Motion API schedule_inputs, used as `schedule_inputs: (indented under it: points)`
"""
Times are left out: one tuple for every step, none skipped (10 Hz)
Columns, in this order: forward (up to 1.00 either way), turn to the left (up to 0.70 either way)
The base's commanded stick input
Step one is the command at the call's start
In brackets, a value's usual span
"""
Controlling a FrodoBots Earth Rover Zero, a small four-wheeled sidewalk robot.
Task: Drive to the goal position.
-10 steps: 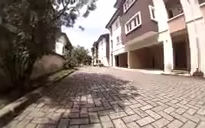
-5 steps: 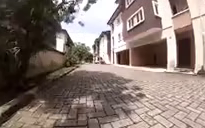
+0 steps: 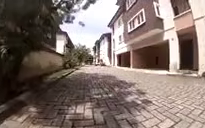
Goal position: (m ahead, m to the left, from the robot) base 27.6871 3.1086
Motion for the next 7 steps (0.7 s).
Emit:
schedule_inputs:
  points:
    - [0.5,0.0]
    - [0.5,0.0]
    - [0.5,0.0]
    - [0.5,0.0]
    - [0.5,0.0]
    - [0.5,0.0]
    - [0.5,0.0]
